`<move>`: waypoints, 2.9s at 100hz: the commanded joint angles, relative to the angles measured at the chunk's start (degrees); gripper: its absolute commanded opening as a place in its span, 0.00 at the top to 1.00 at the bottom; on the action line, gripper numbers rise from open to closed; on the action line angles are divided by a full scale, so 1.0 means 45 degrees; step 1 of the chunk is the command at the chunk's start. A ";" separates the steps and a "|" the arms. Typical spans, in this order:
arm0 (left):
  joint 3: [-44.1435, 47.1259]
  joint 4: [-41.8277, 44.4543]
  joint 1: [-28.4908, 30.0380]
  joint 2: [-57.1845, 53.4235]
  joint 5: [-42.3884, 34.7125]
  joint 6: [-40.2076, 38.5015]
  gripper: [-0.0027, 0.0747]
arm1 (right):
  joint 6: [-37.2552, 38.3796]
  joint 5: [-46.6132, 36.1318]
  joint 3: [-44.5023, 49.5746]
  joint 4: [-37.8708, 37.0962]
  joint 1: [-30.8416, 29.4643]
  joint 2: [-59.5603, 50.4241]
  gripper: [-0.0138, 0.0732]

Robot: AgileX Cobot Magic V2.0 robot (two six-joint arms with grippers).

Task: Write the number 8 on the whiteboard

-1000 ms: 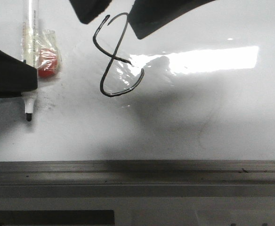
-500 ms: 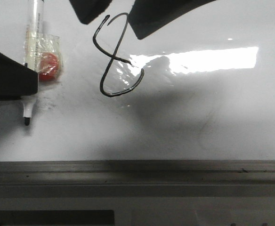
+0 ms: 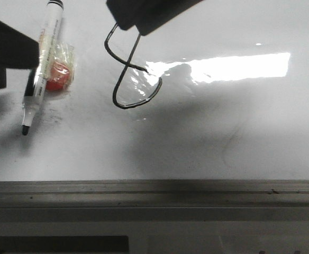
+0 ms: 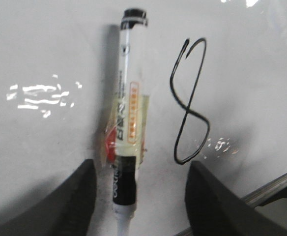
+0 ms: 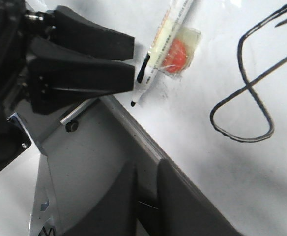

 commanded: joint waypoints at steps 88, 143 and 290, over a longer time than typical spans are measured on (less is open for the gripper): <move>0.3038 0.3237 -0.0105 -0.8101 -0.0909 -0.0088 0.99 | -0.0168 -0.5798 0.9113 -0.3511 -0.0028 -1.2502 0.91; 0.3038 0.3237 -0.0105 -0.8101 -0.0909 -0.0088 0.99 | -0.0168 -0.5778 0.9809 -0.3511 -0.0028 -1.2750 0.91; 0.5324 0.5421 0.8747 -1.1172 0.4275 -0.1145 0.99 | -0.0168 -0.5755 0.9809 -0.3511 -0.0028 -1.2750 0.91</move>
